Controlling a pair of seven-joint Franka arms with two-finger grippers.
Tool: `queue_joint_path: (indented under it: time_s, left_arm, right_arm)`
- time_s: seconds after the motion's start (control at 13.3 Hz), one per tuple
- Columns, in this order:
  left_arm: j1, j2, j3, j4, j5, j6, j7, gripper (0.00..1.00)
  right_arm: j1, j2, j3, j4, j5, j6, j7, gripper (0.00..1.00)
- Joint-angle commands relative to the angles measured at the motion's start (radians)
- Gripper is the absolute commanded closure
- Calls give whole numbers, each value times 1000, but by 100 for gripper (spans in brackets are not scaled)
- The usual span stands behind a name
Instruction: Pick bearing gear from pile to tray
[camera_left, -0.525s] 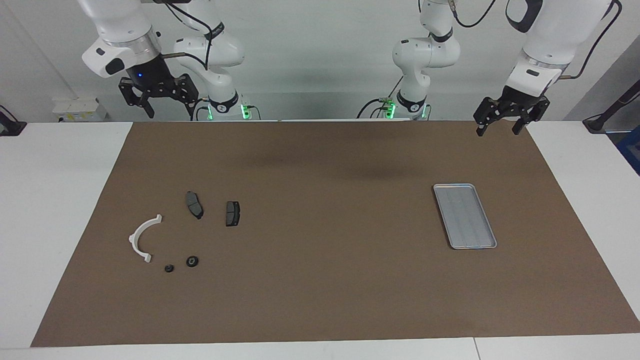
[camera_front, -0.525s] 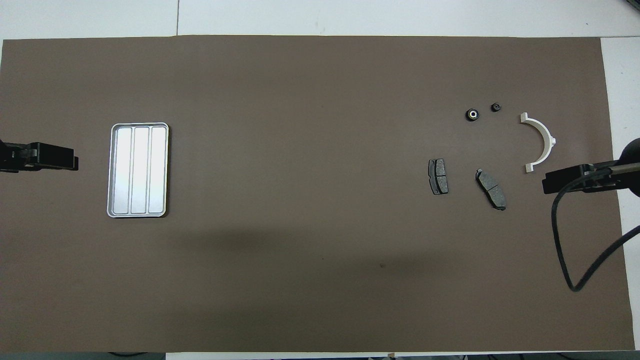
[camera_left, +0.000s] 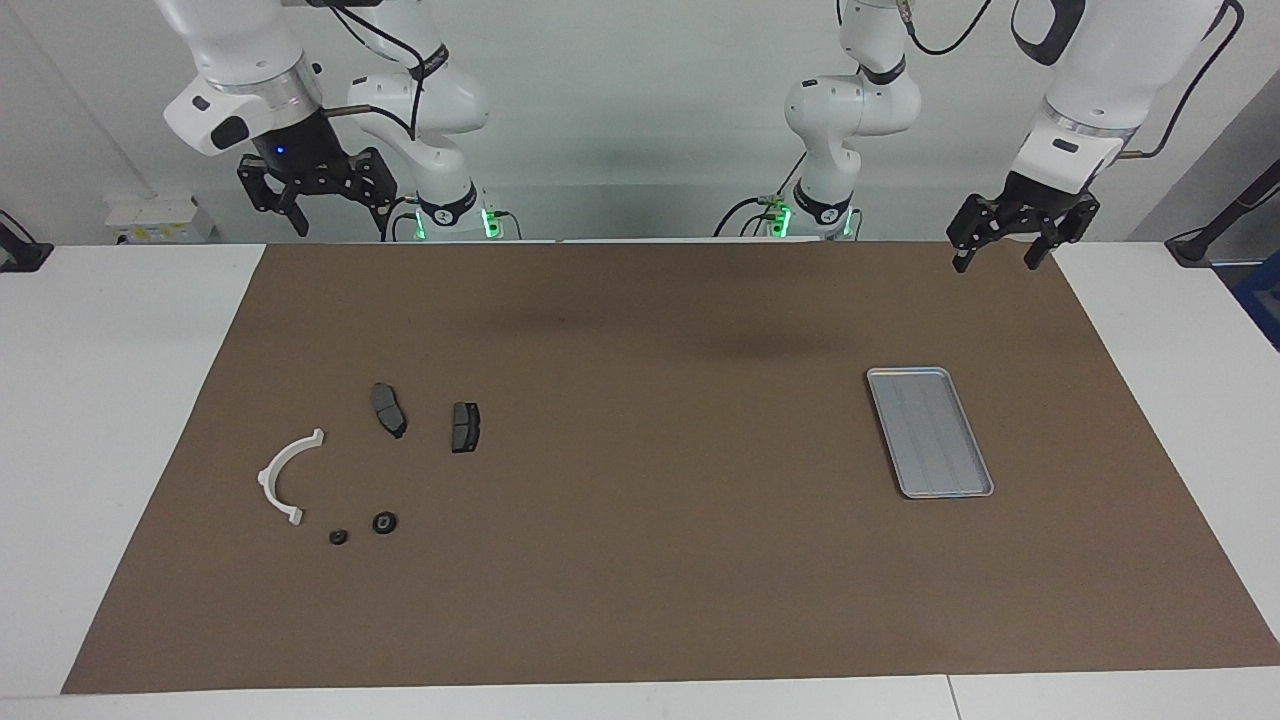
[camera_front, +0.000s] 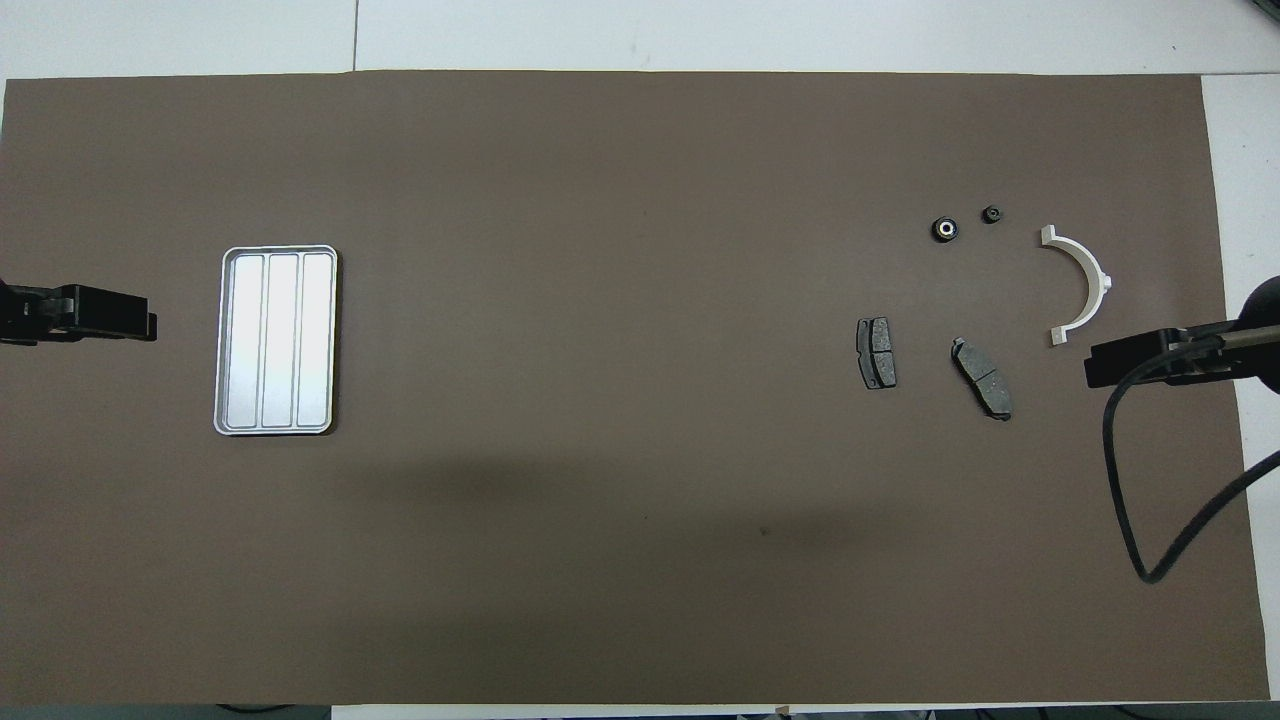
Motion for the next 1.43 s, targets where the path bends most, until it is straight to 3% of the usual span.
queue_joint_path:
  time_s: [0.0,0.6,0.75,1.35]
  left_arm:
    - [-4,-34,2,-36,5,6,2,0]
    - [-4,-34,4,-36,6,6,2,0]
    - [-4,-34,2,-36,6,6,2,0]
    - [-4,-34,2,-36,6,6,2,0]
  right_arm:
    - [-10,-20,0,-16,17,2,10,0]
    - [-12,-24,-3,-21,5,7,14,0]
    - [-24,-9,-3,-33,3,57,16,0]
    - [-73,362,-5,-36,-64,419,20,0]
